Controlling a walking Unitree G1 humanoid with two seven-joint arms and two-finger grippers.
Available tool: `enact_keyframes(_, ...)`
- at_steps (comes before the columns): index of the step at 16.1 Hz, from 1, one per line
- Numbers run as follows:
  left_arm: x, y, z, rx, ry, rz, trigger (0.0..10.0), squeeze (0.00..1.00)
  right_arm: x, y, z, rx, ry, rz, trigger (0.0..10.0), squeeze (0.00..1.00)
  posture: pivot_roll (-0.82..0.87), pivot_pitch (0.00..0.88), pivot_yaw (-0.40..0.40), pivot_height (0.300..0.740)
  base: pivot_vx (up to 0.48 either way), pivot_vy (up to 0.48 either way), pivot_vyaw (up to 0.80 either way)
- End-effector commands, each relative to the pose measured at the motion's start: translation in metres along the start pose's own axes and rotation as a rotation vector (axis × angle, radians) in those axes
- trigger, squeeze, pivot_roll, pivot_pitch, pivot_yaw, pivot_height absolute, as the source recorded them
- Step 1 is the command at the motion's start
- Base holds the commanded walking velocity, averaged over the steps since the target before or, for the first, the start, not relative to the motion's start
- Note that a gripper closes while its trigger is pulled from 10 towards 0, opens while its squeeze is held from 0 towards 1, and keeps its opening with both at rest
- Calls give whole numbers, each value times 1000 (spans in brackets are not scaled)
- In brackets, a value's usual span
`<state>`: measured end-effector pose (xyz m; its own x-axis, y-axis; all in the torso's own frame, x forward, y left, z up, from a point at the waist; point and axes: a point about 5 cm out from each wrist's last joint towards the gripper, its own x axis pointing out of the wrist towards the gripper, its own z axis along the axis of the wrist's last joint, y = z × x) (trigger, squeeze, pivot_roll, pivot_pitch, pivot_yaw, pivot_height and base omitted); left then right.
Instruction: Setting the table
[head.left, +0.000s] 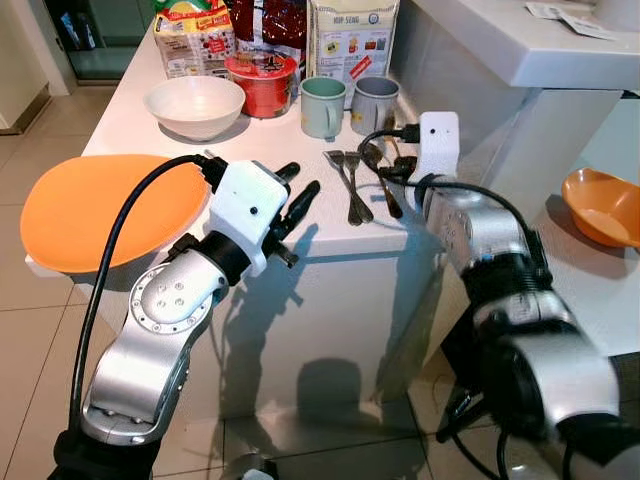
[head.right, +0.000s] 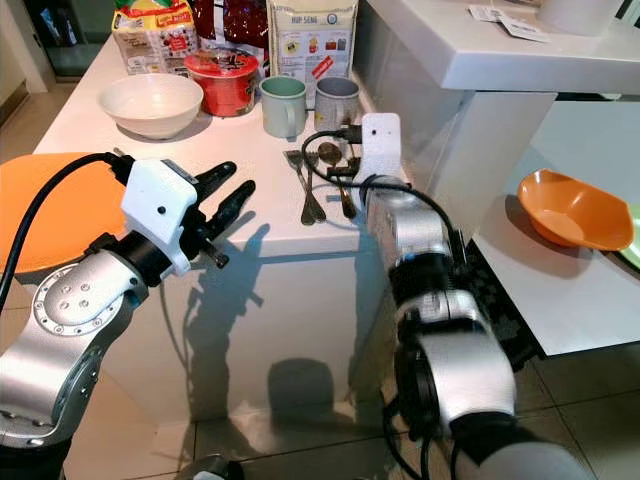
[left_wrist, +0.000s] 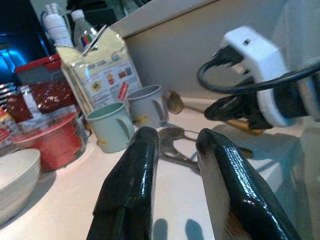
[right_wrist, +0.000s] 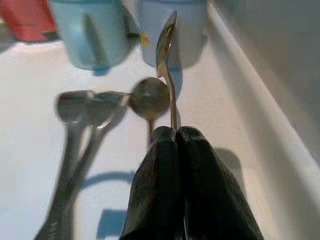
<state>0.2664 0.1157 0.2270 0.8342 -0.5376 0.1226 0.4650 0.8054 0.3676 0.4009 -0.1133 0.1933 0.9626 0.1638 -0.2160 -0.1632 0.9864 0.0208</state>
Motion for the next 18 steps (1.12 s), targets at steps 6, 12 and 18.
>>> enact_keyframes(6, 6, 23, -7, -121, 12, 174, 10000, 0, -26, 6, 7, 91, -203, 142, 0, 0, 73, 0, 11, 740, 0, 0, 0)
enact_keyframes(12, 14, 31, 4, -367, -138, 207, 10000, 0, -40, 0, 0, 478, -303, 357, 0, 0, 76, 0, 3, 740, 0, 0, 0)
enact_keyframes(18, 29, 24, 9, -607, -201, 28, 10000, 1000, -59, 6, 2, 715, -326, 634, 0, 0, 61, 0, -2, 740, 0, 0, 0)
